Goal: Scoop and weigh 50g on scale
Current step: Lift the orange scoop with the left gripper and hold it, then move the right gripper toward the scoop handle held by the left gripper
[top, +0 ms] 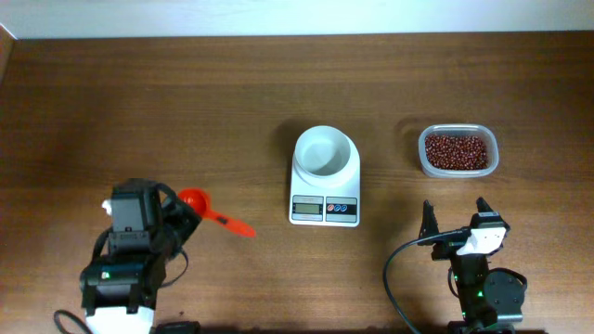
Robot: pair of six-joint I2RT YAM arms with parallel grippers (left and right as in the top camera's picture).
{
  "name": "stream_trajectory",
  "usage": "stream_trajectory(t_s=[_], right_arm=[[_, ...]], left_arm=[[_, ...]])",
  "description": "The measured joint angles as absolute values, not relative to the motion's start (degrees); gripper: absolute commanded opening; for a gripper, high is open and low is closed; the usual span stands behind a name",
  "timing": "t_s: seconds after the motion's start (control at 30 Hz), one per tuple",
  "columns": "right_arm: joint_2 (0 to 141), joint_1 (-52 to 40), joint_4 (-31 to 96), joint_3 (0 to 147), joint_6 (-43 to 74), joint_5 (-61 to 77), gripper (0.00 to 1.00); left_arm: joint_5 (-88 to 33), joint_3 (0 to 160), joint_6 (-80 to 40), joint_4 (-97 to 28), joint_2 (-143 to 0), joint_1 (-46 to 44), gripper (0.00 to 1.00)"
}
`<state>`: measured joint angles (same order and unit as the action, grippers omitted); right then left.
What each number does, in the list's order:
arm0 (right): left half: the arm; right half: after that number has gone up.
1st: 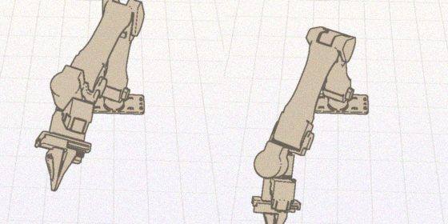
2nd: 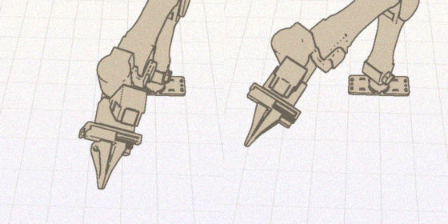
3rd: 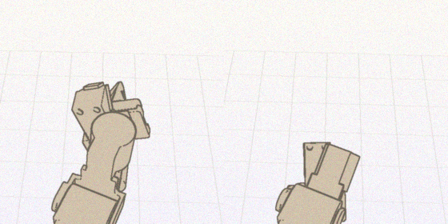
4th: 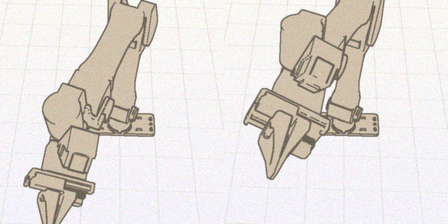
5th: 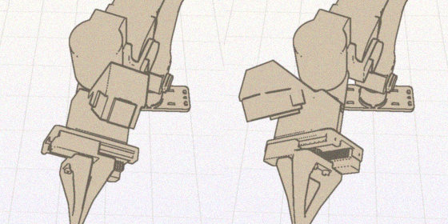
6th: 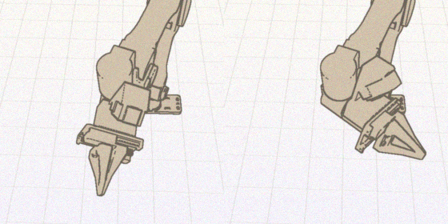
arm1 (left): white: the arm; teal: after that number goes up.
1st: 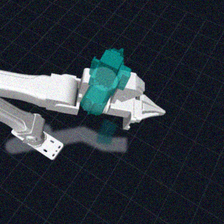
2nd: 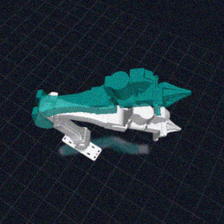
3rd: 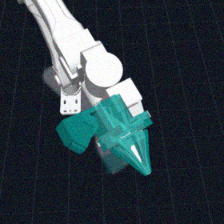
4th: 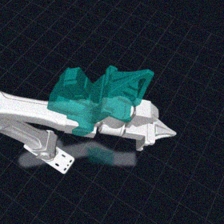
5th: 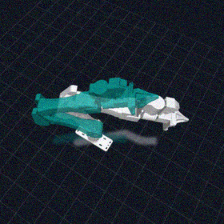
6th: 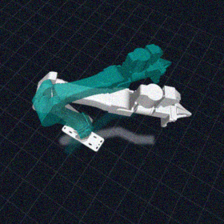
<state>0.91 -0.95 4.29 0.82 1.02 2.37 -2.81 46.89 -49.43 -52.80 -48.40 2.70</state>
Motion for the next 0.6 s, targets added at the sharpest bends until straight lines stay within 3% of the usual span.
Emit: stream_trajectory(t_s=[0.43,0.6], right_arm=[[0.91,-0.95,3.81,0.82,2.2,6.48,0.99],[0.91,-0.95,3.27,0.82,18.02,13.32,0.99]], left_arm=[[-2.98,46.98,-58.59,-57.89,-48.21,2.7,0.0],[-3.01,46.98,-58.61,-58.02,-48.21,2.7,0.0]])
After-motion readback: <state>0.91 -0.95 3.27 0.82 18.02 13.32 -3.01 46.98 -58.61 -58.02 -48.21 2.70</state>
